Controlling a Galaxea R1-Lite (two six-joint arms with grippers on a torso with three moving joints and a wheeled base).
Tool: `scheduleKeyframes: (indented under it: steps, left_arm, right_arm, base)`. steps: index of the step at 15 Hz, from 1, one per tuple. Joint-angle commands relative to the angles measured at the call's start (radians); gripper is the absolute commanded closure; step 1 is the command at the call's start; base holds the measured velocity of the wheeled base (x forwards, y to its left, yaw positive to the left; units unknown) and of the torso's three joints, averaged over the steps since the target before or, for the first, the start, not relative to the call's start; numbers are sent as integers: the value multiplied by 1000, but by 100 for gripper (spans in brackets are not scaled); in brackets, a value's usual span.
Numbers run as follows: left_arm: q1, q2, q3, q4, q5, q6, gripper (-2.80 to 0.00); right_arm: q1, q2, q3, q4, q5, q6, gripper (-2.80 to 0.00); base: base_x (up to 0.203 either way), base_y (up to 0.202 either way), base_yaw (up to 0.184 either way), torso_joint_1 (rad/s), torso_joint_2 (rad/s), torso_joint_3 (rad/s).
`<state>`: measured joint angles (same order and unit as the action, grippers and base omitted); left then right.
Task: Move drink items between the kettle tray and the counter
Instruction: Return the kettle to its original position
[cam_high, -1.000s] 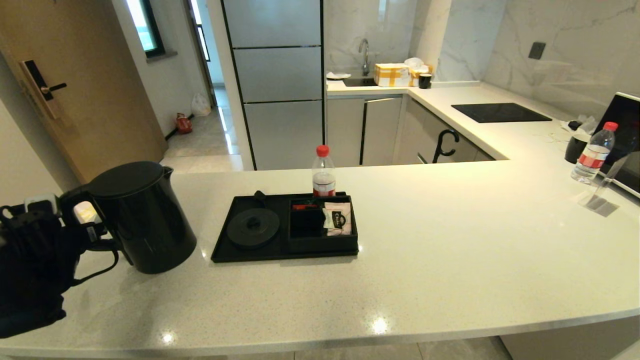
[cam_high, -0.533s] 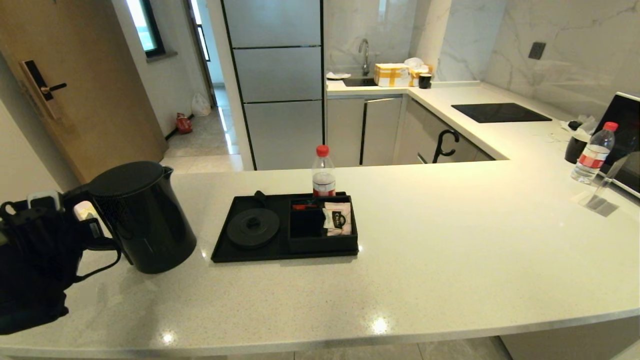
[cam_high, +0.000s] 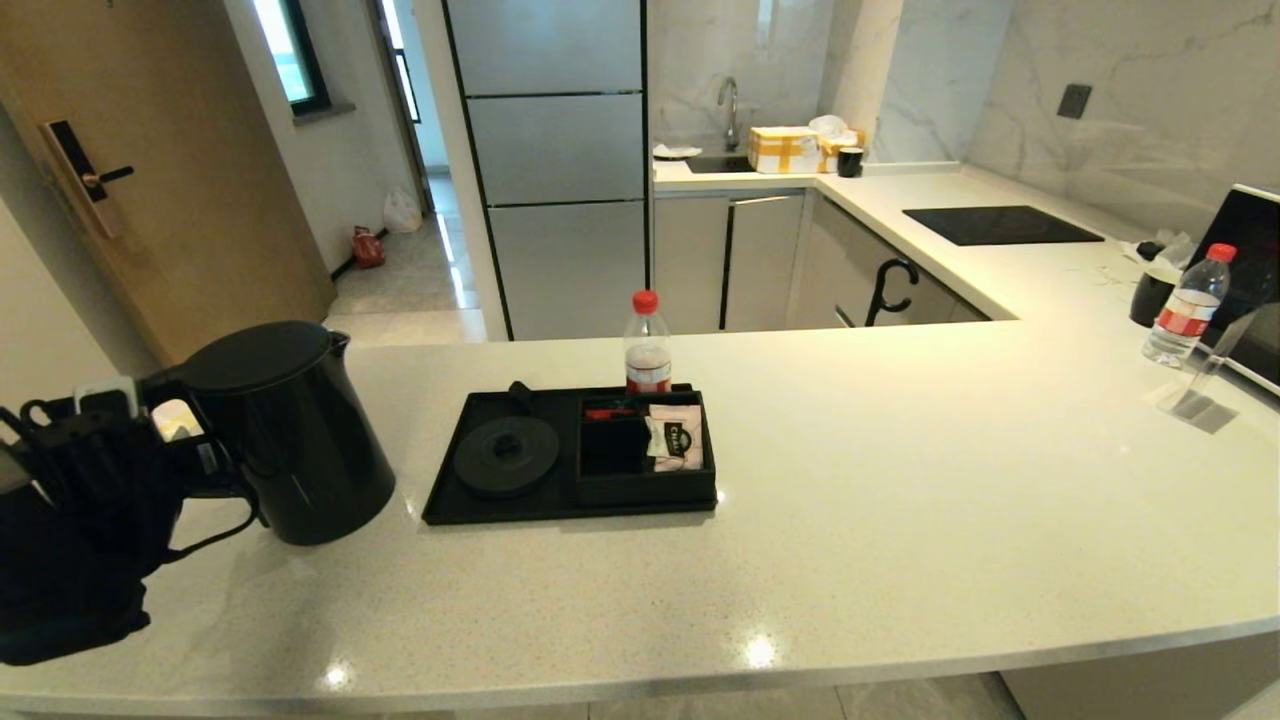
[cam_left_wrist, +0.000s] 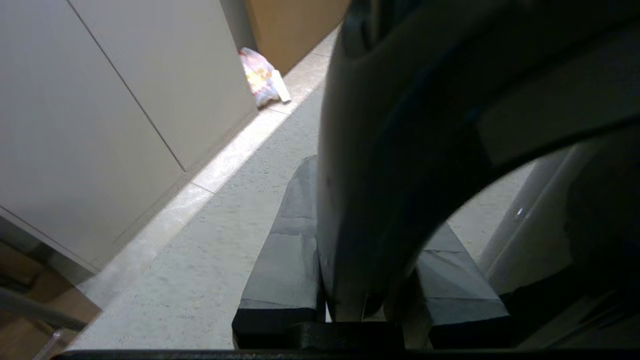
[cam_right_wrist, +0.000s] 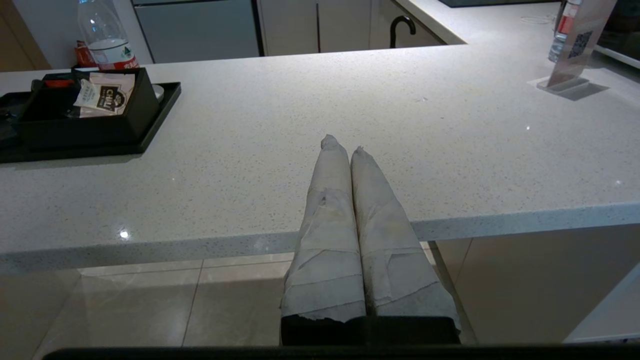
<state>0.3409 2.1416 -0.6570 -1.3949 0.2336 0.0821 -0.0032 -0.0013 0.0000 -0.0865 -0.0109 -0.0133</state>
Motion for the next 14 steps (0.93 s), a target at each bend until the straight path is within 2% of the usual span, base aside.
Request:
scheduleKeyframes:
  steps: [1, 3, 5, 6, 11, 14]
  left_arm:
    - [-7, -6, -4, -6, 1, -4, 0]
    - [-11, -54, -24, 69, 1, -53, 0]
    - [-16, -132, -59, 208, -4, -132, 0]
    - [-17, -140, -68, 229, -7, -151, 0]
    - [-34, -264, -127, 361, -7, -185, 0]
    - [-59, -305, -133, 376, 3, -189, 0]
  right_arm:
    - [0, 1, 32, -1, 0, -1, 0]
    - [0, 1, 32, -1, 0, -1, 0]
    - [0, 1, 32, -1, 0, -1, 0]
    - [0, 1, 32, -1, 0, -1, 0]
    - [0, 1, 32, -1, 0, -1, 0]
    - [0, 1, 32, -1, 0, -1, 0]
  base:
    - [0, 0, 0, 0, 0, 0]
    - [0, 0, 0, 0, 0, 0]
    - [0, 0, 0, 0, 0, 0]
    - [0, 0, 0, 0, 0, 0]
    - [0, 0, 0, 0, 0, 0]
    - [0, 0, 0, 0, 0, 0]
